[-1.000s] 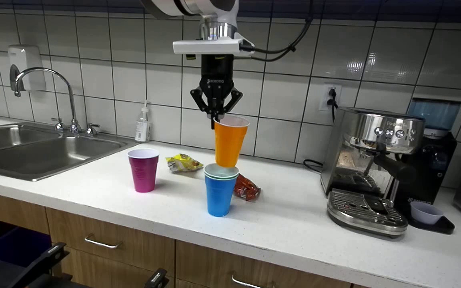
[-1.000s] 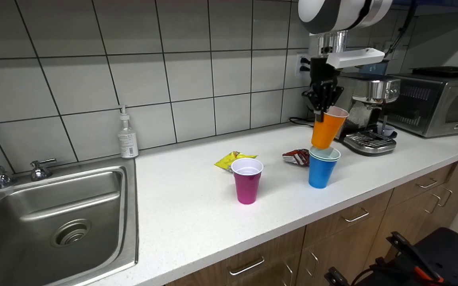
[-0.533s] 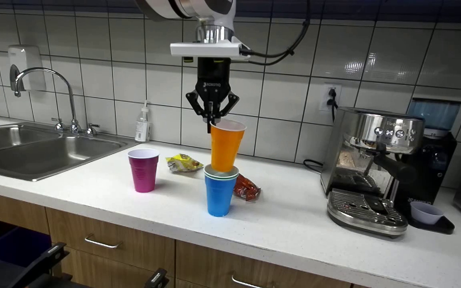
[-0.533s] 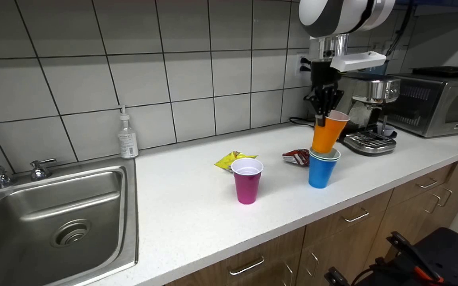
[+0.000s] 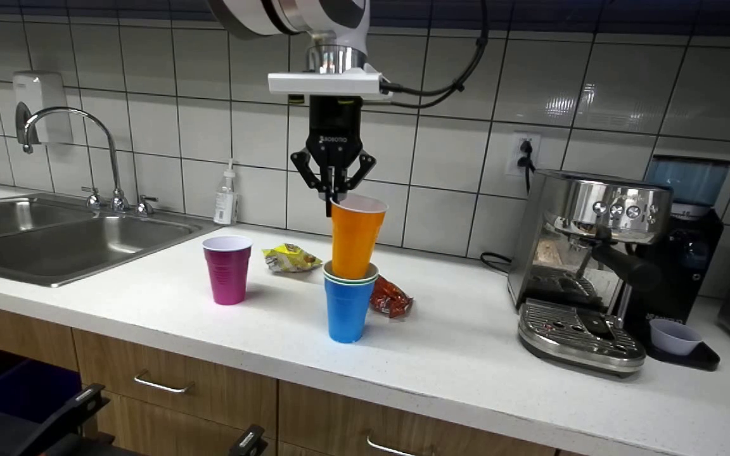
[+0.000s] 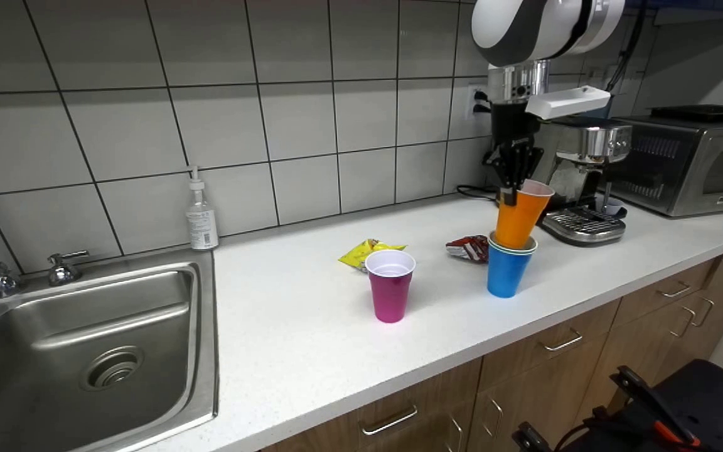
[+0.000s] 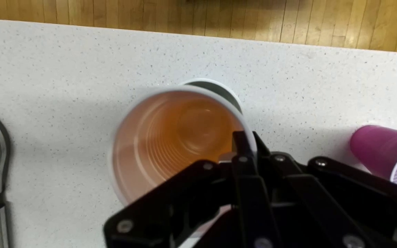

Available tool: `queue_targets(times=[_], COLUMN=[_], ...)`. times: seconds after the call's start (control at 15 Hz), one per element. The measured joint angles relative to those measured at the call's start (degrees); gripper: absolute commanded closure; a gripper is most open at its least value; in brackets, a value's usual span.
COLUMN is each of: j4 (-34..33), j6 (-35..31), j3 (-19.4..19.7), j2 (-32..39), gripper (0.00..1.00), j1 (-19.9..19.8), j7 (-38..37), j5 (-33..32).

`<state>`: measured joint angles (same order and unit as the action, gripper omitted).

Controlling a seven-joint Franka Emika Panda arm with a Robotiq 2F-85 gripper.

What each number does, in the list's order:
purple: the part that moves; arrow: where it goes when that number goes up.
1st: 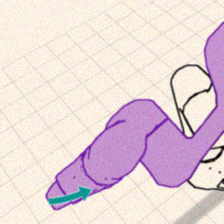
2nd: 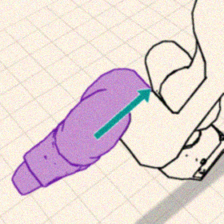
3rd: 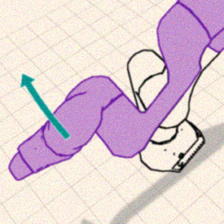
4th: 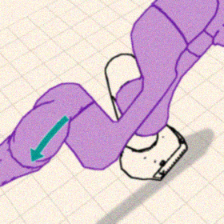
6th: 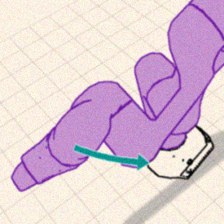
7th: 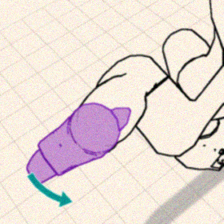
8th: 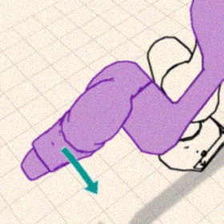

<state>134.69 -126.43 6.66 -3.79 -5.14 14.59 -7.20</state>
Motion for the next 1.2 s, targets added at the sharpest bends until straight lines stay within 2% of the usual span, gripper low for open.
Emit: queue_targets(times=[1.2], j4=[-0.5], j6=[-1.2], j3=[0.0], j2=[5.6], gripper=[0.99], j1=[0.0], j7=[0.0], j5=[-1.2])
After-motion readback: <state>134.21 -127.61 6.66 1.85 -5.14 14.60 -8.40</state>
